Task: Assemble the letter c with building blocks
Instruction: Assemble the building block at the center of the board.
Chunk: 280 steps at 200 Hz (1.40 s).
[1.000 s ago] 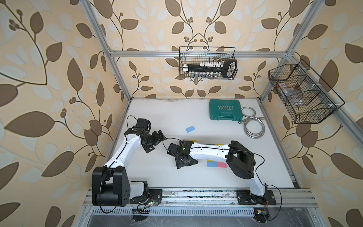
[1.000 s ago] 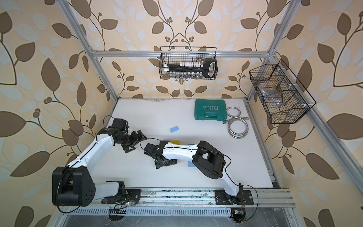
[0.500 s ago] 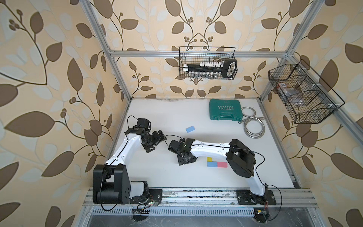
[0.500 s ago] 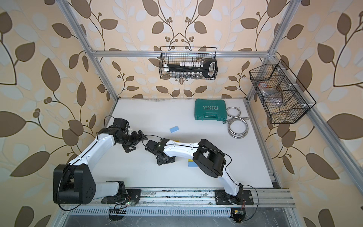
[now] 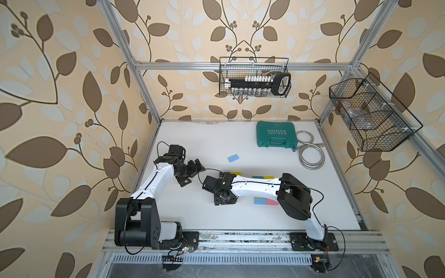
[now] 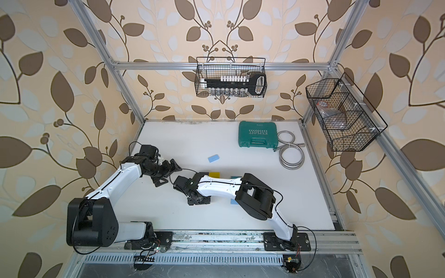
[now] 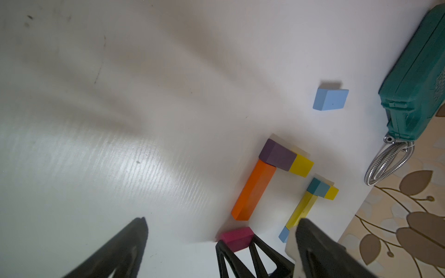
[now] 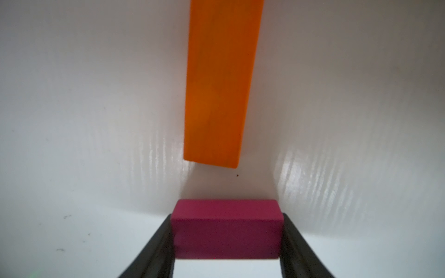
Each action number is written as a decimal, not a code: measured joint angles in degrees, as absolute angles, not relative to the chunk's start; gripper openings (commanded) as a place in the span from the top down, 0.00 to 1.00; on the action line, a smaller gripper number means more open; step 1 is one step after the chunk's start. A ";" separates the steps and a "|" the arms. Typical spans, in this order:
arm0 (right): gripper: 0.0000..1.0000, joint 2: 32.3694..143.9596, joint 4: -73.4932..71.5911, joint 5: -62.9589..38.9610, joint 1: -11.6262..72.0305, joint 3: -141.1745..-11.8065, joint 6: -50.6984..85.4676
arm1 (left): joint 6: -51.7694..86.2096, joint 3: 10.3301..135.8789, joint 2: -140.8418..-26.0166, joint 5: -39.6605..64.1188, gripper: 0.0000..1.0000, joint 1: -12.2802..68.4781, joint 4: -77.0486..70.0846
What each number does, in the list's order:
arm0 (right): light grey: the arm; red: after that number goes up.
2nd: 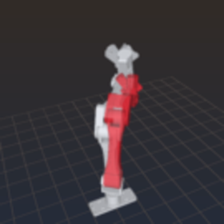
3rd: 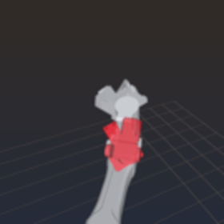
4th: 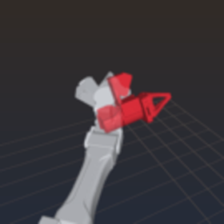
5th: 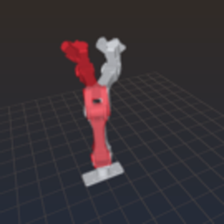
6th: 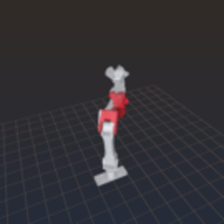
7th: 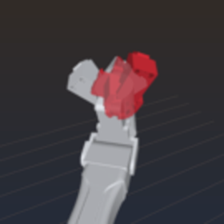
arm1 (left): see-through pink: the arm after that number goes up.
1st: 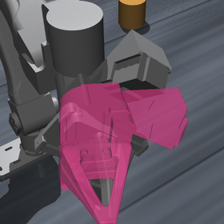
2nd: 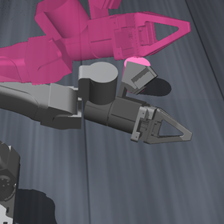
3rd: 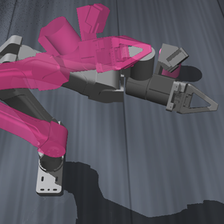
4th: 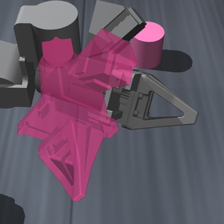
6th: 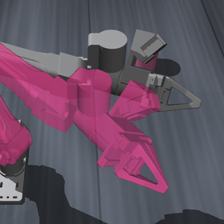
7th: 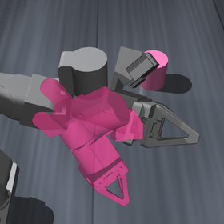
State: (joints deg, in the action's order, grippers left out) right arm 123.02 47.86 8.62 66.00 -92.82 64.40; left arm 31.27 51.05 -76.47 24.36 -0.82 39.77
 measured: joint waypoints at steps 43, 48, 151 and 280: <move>0.58 123.92 48.47 9.50 65.82 -93.76 66.72 | 31.29 51.05 -76.47 25.10 0.01 -0.82 39.20; 0.58 123.96 48.49 9.52 65.73 -93.86 66.78 | 31.29 51.03 -76.47 25.12 0.01 -0.82 39.20; 0.55 124.46 48.90 10.13 64.45 -94.54 67.09 | 31.29 51.05 -76.47 25.15 0.01 -0.82 39.16; 0.27 126.17 50.17 10.35 64.42 -96.73 67.09 | 31.31 51.03 -76.47 25.19 0.01 -0.82 38.74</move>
State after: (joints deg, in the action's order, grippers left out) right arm 126.17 50.17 10.35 64.42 -96.73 67.09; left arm 31.31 51.03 -76.47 25.19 -0.82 38.74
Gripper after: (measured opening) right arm 0.730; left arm 0.987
